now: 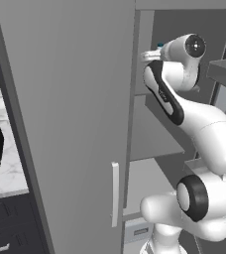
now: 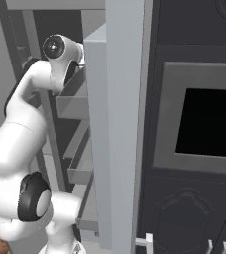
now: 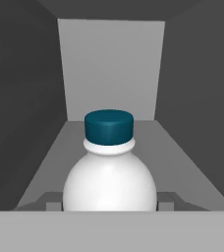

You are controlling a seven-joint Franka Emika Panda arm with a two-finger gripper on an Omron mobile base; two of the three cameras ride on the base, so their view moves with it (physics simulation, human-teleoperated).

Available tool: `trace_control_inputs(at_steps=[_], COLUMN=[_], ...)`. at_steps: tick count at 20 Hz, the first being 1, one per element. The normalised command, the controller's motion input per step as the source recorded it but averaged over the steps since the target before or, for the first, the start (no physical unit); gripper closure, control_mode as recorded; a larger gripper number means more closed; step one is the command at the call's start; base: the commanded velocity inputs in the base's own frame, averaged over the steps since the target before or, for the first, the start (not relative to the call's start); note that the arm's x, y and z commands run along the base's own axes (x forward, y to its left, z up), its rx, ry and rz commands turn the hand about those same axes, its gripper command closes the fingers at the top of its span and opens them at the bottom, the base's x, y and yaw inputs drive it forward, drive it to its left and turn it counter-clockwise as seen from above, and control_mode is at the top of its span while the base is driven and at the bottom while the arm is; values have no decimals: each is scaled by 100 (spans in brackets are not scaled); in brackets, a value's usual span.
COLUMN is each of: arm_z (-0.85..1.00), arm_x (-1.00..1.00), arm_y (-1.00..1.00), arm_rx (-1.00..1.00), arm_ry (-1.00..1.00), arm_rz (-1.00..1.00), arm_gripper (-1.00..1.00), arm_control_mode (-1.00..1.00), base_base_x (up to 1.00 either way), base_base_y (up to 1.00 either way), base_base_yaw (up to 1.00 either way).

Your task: Take the bottled waters from the counter and place them in the freezer to freeze. Close the freezer door after placing the bottles.

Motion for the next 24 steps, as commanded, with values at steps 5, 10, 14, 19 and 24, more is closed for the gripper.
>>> trace_control_inputs(at_steps=[5,10,14,19,24], arm_z=[-22,-18,-17,-17,-27], arm_x=[24,31,22,12,32], arm_y=[-12,0,0,0,0], arm_rx=[-1,0,0,0,0], arm_ry=[0,0,-1,0,-2], arm_rz=[0,0,0,0,0], arm_gripper=[100,100,100,100,100], arm_control_mode=[-100,-100,-100,-100,-100], base_base_x=[0,0,0,0,0], base_base_y=[0,0,0,0,0], base_base_yaw=[0,0,0,0,0])
